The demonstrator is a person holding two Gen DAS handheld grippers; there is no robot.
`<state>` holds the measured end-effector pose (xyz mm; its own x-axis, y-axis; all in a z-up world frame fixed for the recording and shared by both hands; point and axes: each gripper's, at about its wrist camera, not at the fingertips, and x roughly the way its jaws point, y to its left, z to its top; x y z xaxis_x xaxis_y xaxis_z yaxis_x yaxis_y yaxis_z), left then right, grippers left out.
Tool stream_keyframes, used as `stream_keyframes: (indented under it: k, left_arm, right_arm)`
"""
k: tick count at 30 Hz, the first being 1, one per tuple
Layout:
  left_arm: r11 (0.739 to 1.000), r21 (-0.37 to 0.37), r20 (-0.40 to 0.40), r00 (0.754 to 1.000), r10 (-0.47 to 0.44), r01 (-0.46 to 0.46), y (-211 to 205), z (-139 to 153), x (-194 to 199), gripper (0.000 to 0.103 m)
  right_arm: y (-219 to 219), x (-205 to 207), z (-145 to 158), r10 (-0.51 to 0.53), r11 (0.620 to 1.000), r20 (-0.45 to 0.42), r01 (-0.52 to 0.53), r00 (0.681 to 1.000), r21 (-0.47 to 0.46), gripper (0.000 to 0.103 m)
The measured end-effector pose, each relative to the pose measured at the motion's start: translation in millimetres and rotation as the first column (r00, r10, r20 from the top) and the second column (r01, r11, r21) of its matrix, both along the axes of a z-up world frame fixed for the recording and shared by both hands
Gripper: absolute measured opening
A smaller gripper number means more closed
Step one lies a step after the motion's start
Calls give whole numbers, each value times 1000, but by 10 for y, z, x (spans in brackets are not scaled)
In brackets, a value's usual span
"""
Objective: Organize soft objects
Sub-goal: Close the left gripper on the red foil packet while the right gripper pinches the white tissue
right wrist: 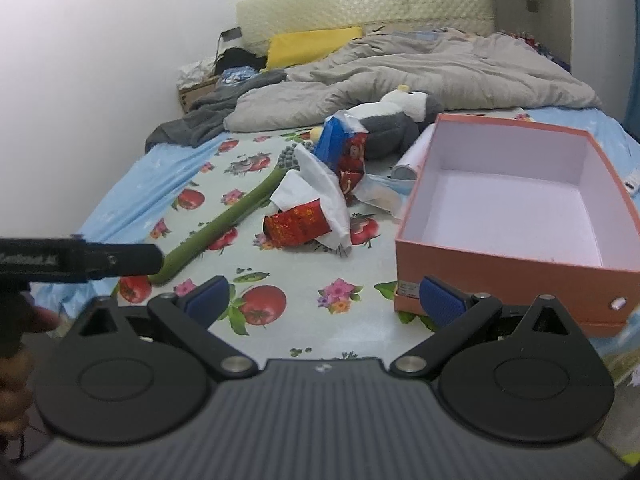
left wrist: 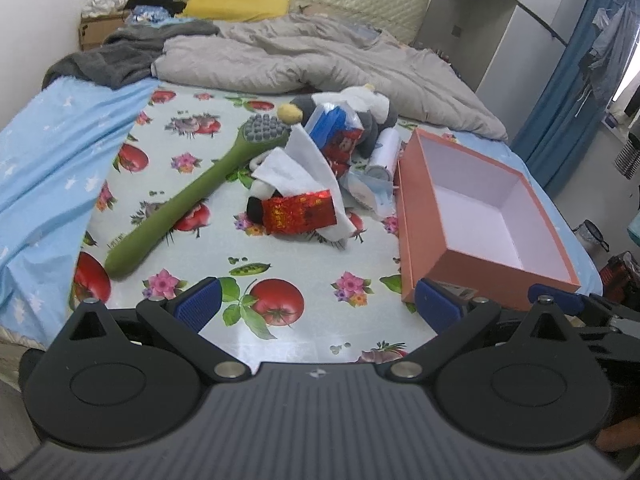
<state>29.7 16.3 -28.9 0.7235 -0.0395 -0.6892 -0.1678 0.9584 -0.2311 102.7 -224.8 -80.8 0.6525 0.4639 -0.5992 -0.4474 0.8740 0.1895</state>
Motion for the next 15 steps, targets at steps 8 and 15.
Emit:
stream_keyframes:
  k: [8,15]
  left_arm:
    - [1000,-5,-46,999,8,-8,167,-250,380,103]
    - [1000,22,-62,998,14,-13,308,-402,695,103]
  right_arm:
    - [261,249,-118,56,998,-17,-56,998,14,103]
    - [470,487,-226,95,995,-24,-95,995,8,86]
